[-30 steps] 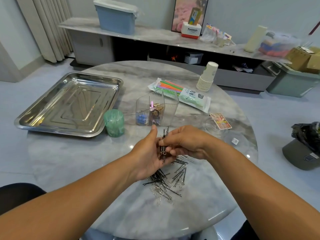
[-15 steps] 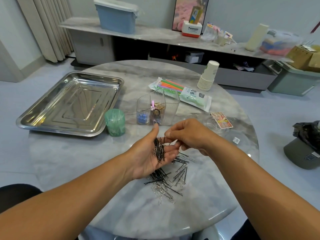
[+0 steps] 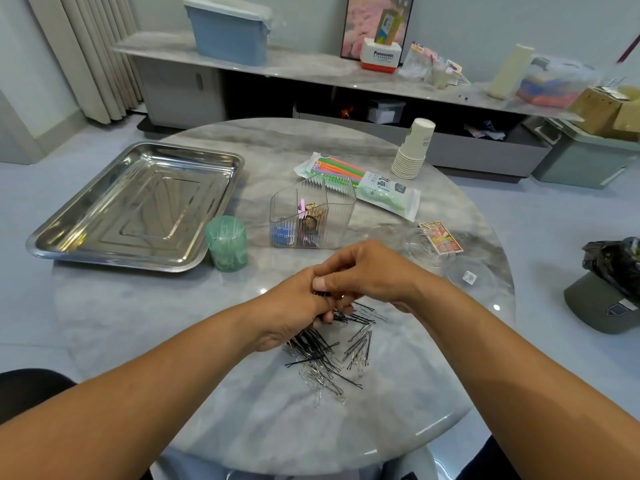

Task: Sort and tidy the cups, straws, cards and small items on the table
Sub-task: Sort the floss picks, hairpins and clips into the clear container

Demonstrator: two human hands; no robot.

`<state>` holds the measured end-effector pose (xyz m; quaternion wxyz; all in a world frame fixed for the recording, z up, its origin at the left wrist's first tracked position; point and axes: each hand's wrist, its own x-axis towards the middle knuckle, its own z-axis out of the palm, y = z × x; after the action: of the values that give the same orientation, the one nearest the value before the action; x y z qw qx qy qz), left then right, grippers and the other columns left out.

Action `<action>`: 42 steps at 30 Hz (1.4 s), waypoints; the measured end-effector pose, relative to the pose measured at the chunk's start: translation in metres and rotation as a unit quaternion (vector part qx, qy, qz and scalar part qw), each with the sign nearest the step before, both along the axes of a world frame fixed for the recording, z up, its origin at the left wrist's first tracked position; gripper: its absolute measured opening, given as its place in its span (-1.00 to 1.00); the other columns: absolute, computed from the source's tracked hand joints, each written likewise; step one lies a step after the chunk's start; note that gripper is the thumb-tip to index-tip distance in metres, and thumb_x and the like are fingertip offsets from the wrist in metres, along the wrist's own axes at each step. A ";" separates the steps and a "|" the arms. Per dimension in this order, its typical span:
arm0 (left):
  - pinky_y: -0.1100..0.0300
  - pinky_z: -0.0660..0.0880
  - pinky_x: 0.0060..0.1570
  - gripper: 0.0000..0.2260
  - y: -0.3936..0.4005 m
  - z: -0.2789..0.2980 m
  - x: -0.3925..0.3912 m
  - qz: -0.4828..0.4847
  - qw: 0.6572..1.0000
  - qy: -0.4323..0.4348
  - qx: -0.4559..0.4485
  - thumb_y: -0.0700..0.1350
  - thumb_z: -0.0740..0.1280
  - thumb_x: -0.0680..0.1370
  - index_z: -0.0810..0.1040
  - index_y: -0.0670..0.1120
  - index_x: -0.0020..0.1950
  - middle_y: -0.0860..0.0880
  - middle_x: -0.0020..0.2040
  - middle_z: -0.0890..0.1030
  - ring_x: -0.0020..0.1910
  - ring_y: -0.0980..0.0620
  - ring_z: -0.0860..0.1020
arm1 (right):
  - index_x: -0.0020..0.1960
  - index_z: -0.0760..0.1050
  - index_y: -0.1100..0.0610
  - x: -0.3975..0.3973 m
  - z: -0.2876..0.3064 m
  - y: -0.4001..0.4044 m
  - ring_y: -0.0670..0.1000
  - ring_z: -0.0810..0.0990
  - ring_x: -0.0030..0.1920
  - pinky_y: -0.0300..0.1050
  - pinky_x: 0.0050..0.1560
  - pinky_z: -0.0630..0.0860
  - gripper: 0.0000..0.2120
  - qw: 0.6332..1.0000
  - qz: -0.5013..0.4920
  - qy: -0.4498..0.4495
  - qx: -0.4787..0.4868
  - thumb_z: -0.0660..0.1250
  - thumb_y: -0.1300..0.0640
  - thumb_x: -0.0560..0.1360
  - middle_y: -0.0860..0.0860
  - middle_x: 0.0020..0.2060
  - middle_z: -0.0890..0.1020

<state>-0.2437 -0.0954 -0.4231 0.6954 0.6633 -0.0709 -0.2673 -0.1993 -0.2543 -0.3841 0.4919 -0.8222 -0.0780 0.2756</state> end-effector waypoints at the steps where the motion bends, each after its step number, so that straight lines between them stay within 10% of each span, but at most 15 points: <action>1: 0.31 0.36 -0.37 -0.64 0.001 0.001 0.000 -0.006 1.000 -0.005 0.010 -0.39 0.19 0.63 0.49 -0.02 0.31 -0.01 -0.12 0.63 -0.21 0.12 0.53 | -0.02 0.71 0.21 0.000 -0.001 -0.001 0.07 0.65 -0.27 -0.13 -0.17 0.67 -0.86 1.000 -0.001 -0.005 0.004 0.57 0.21 0.45 0.17 -0.22 0.73; 6: 0.32 0.43 -0.32 -0.88 0.003 0.000 0.000 -0.001 0.999 0.032 0.038 -0.31 0.27 0.66 0.50 -0.14 0.15 -0.07 -0.07 0.70 -0.27 0.15 0.52 | -0.04 0.69 0.27 0.006 0.001 -0.007 -0.05 0.66 -0.33 -0.26 -0.21 0.61 -0.92 0.999 -0.012 0.023 0.019 0.52 0.27 0.48 0.09 -0.30 0.71; 21: 0.15 0.67 -0.06 -0.76 0.016 -0.004 0.009 0.119 0.962 0.205 -0.136 -0.38 0.24 0.63 0.52 -0.24 0.28 -0.25 0.00 0.69 -0.08 -0.08 0.69 | -0.05 0.63 0.32 0.024 0.026 -0.041 0.00 0.71 -0.28 -0.25 -0.24 0.65 -0.91 0.973 -0.152 0.098 0.141 0.47 0.37 0.45 0.13 -0.29 0.70; 36: 0.09 0.30 0.36 -0.79 0.014 -0.001 0.012 0.167 0.984 0.026 0.052 -0.17 0.26 0.68 0.69 0.02 0.08 0.06 0.18 0.69 0.29 0.11 0.54 | -0.04 0.65 0.37 0.021 0.020 -0.040 0.09 0.74 -0.20 -0.21 -0.21 0.66 -0.87 0.981 -0.114 0.132 0.085 0.49 0.44 0.42 0.21 -0.22 0.71; 42: 0.04 0.62 0.16 -0.77 0.017 0.002 0.016 0.161 0.967 0.139 -0.138 -0.33 0.24 0.65 0.57 -0.19 0.26 -0.17 0.19 0.68 0.14 -0.02 0.68 | -0.02 0.65 0.36 0.019 0.020 -0.035 0.07 0.74 -0.19 -0.21 -0.19 0.66 -0.87 0.982 -0.097 0.128 0.099 0.47 0.45 0.44 0.21 -0.21 0.72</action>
<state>-0.2280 -0.0785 -0.4206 0.8169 0.5204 0.0981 -0.2285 -0.1804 -0.2898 -0.3640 0.6009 -0.7313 0.0385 0.3203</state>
